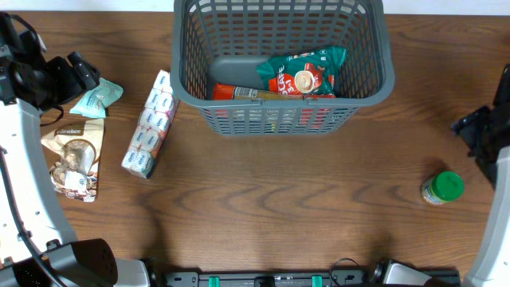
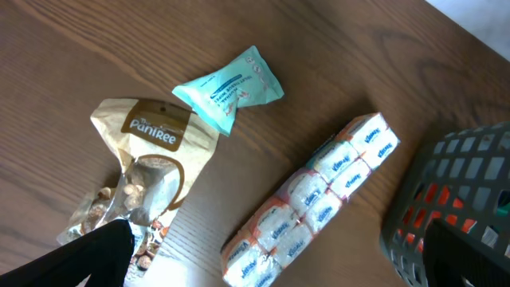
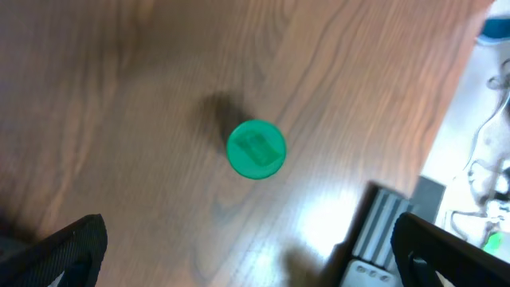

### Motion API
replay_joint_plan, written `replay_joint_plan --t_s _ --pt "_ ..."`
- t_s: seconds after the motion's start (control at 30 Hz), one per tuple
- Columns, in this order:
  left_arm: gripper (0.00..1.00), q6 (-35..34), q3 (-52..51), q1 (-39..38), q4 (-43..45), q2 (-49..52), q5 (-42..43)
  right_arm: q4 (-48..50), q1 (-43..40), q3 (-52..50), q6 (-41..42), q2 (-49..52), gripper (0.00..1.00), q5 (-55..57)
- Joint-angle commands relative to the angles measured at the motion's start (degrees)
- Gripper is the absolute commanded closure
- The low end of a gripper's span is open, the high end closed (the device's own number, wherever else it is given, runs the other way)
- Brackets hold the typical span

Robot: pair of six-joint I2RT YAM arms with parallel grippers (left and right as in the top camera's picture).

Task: Pack container
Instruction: 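Move right gripper down over the green-lidded jar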

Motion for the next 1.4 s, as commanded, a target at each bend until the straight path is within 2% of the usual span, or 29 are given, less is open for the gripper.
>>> replay_joint_plan --t_s 0.0,0.3,0.6,1.13,1.37 --pt "0.01 -0.5 0.1 0.1 -0.1 0.1 0.1 4.7 -3.0 -8.5 1.9 -3.3 0.01 -3.1" --pt "0.01 -0.5 0.1 0.1 -0.1 0.1 0.1 15.5 -11.6 -22.3 1.8 -3.4 0.01 -7.5" --pt "0.01 -0.5 0.1 0.1 -0.1 0.1 0.1 24.6 -13.7 -28.4 3.3 -3.1 0.01 -10.4" --pt "0.01 -0.5 0.1 0.1 -0.1 0.1 0.1 29.8 -13.7 -29.2 6.2 10.2 0.01 -11.8" --pt "0.01 -0.5 0.1 0.1 -0.1 0.1 0.1 30.9 -13.7 -29.2 6.4 12.4 0.01 -11.7"
